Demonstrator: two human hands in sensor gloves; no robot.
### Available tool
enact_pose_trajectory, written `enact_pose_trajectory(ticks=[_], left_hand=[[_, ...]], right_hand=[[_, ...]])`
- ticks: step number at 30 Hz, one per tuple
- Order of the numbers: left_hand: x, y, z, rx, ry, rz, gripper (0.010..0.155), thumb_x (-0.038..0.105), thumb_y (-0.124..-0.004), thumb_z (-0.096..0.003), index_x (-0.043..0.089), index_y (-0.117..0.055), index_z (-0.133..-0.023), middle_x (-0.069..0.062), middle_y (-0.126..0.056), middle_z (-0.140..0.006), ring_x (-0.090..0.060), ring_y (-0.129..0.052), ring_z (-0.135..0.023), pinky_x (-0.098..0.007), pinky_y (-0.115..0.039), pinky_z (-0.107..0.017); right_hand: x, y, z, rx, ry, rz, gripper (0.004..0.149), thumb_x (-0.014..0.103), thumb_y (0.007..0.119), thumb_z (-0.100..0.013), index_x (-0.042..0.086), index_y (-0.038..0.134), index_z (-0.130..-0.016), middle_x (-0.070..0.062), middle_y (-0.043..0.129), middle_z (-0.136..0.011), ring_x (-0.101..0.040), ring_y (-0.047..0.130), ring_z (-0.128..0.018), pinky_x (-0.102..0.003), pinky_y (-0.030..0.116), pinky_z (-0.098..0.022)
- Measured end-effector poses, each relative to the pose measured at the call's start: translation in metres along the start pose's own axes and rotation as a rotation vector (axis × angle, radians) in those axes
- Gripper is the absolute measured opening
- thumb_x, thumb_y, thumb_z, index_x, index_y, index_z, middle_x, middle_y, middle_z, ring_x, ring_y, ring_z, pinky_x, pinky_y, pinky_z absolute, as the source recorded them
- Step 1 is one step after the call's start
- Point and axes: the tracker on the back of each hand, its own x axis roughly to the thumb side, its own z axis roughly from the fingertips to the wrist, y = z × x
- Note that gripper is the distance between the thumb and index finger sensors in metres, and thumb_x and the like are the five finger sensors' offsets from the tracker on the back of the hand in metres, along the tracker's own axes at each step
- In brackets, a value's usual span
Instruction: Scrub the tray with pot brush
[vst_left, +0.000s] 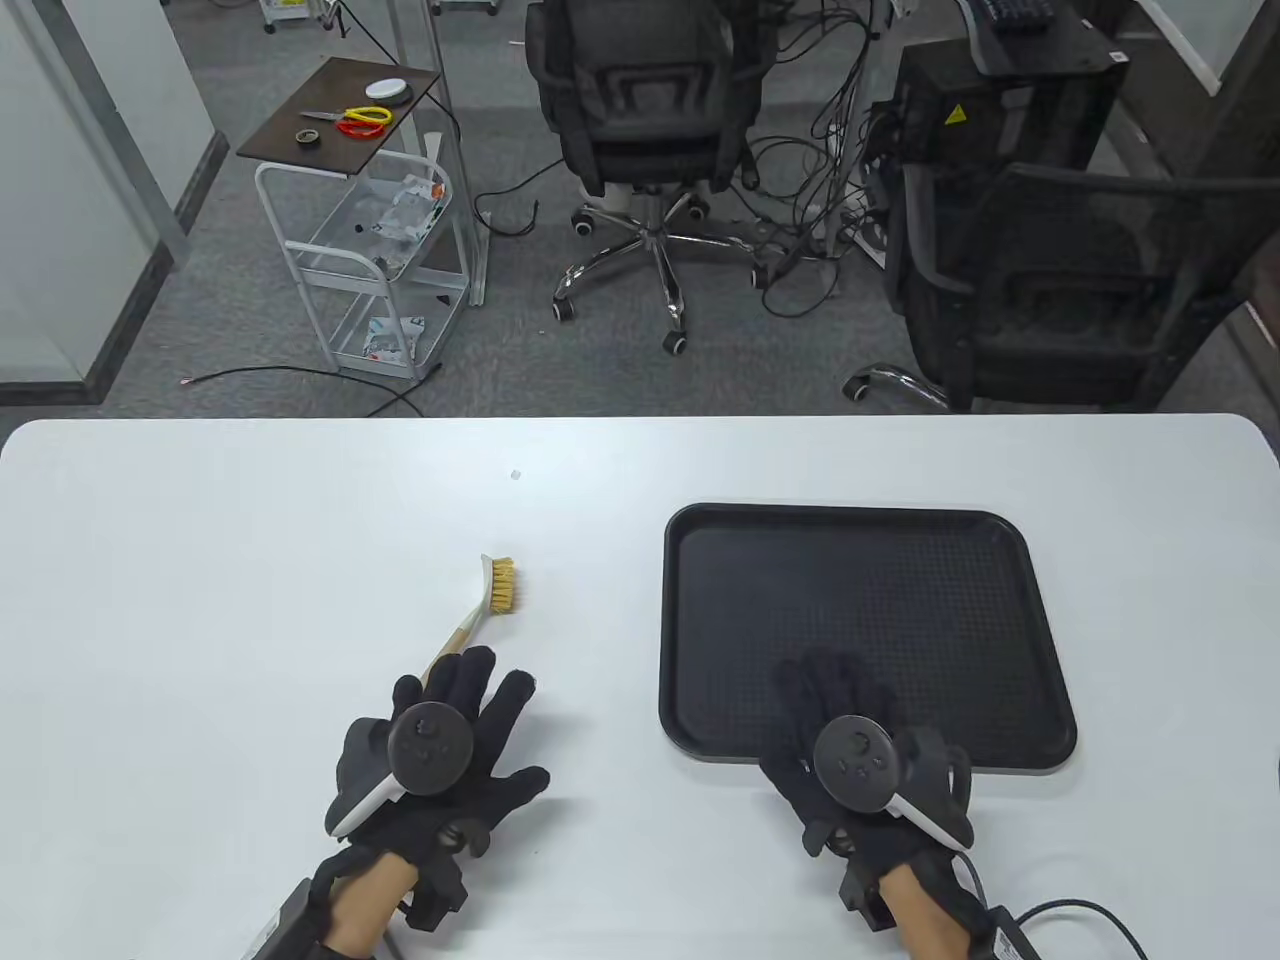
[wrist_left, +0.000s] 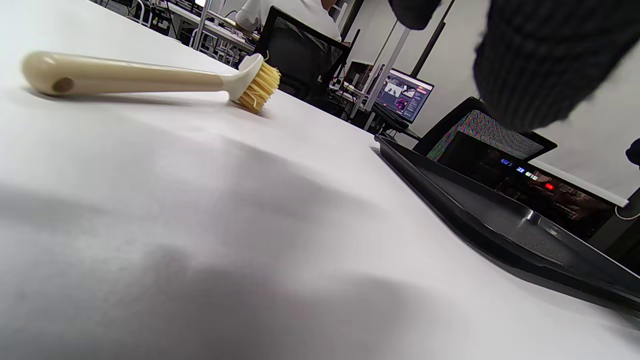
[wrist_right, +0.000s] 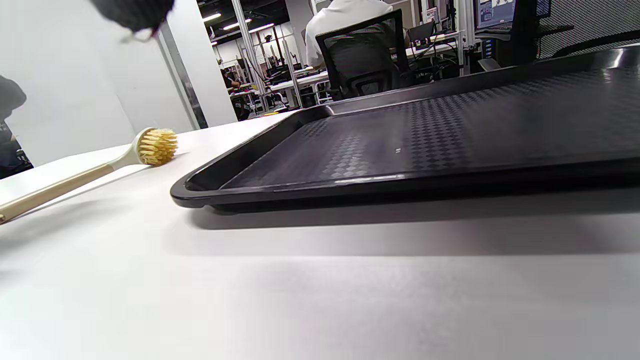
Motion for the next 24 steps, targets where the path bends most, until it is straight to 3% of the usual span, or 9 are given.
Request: enact_pose_trajectory(ticks=[24], left_hand=[[-0.011, 0.01, 0.006, 0.074, 0.036, 0.065, 0.088, 0.064, -0.084, -0.0378, 0.047, -0.036, -0.109, 0.011, -0.01, -0.118, -0.024, -0.006, -0.115, -0.052, 0.003, -0.076]], right_hand=[[0.007, 0.007, 0.0, 0.027, -0.021, 0.015, 0.082, 0.056, 0.073, -0.048, 0.037, 0.023, -0.109, -0.005, 0.018, -0.119, -0.034, 0.018, -0.112, -0.06, 0.025, -0.078]])
